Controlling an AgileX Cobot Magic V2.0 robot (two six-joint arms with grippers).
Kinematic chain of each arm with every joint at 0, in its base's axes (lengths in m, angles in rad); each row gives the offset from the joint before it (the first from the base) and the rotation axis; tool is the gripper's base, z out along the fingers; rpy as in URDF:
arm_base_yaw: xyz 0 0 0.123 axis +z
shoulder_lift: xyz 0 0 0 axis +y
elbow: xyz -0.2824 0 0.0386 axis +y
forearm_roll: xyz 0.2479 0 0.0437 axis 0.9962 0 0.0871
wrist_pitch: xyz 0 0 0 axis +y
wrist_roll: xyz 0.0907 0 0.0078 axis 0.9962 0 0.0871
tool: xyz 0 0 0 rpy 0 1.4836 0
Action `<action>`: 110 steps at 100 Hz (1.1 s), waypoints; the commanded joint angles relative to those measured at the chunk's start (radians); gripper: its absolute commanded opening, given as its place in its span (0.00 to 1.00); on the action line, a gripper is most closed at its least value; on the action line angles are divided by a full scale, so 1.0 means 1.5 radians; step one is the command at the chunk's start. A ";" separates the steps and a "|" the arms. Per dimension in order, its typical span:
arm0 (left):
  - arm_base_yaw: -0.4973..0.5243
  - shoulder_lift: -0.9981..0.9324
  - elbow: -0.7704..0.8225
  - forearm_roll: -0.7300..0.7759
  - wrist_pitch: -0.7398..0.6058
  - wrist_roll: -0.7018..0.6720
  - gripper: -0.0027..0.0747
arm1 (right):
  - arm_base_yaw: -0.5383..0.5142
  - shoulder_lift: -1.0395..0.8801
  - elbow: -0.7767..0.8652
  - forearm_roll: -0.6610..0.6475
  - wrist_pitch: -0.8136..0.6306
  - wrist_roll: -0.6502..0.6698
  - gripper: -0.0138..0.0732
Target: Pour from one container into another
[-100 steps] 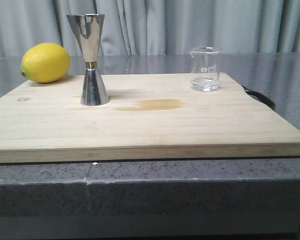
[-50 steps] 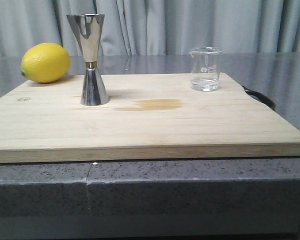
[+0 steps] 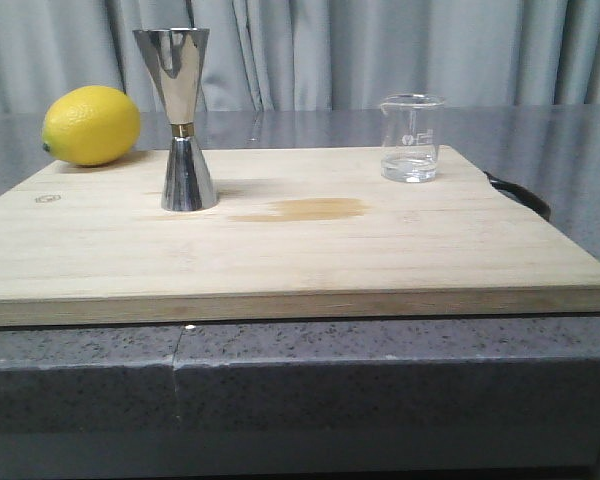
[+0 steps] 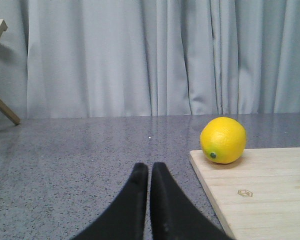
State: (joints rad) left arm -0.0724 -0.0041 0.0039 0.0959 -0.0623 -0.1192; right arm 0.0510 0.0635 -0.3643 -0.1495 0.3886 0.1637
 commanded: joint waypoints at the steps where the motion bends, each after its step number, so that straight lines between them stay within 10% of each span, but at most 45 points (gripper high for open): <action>1: 0.002 -0.017 0.023 -0.002 -0.048 -0.005 0.01 | -0.003 -0.002 0.033 0.100 -0.100 -0.086 0.07; 30: 0.002 -0.017 0.023 -0.002 -0.048 -0.005 0.01 | -0.003 -0.061 0.201 0.109 -0.292 -0.063 0.07; 110: 0.002 -0.017 0.023 -0.002 -0.048 -0.005 0.01 | -0.005 -0.061 0.270 0.110 -0.294 -0.028 0.07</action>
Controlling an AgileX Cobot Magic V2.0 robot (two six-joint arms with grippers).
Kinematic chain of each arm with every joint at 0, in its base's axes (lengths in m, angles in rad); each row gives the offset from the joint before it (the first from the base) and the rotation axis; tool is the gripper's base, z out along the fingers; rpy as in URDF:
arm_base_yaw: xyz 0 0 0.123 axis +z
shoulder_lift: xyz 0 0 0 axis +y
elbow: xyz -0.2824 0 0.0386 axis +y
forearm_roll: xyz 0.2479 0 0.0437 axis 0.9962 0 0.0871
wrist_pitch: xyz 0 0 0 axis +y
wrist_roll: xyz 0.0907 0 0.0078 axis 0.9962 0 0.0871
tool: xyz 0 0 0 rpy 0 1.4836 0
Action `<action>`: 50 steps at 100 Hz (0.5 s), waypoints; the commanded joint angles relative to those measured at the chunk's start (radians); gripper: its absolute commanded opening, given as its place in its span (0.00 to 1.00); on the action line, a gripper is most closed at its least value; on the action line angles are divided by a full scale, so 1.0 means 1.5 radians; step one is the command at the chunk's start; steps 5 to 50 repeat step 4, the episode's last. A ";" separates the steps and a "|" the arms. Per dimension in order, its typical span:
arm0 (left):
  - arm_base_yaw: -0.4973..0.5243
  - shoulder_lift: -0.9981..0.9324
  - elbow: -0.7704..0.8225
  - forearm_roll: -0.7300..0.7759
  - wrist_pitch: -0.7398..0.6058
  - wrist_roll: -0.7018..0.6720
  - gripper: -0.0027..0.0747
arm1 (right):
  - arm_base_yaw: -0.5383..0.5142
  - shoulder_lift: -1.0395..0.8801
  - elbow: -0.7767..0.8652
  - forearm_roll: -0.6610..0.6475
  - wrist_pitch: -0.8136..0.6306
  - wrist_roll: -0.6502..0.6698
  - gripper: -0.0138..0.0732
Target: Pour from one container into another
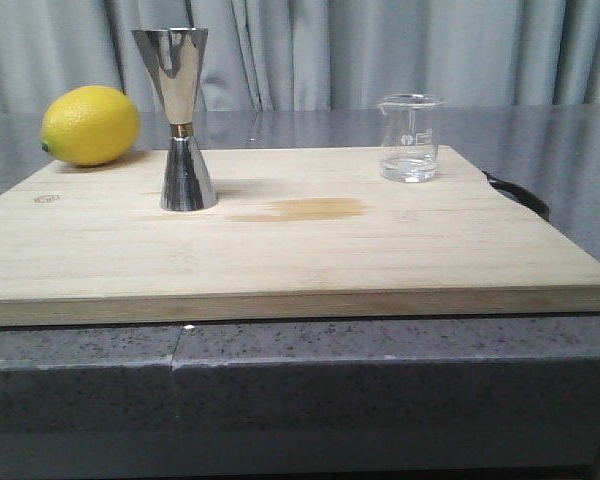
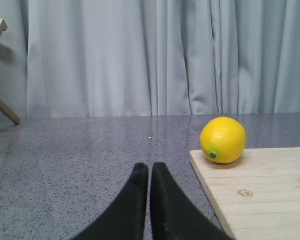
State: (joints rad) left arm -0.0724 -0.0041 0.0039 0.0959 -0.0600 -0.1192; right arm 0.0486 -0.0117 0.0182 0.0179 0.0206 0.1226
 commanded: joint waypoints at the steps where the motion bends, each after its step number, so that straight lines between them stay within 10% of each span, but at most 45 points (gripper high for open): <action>1: 0.002 -0.017 0.023 -0.002 -0.049 -0.005 0.01 | -0.003 -0.010 0.015 -0.002 -0.048 -0.001 0.07; 50: 0.002 -0.017 0.023 -0.002 -0.049 -0.005 0.01 | -0.003 -0.010 0.015 -0.002 -0.048 -0.001 0.07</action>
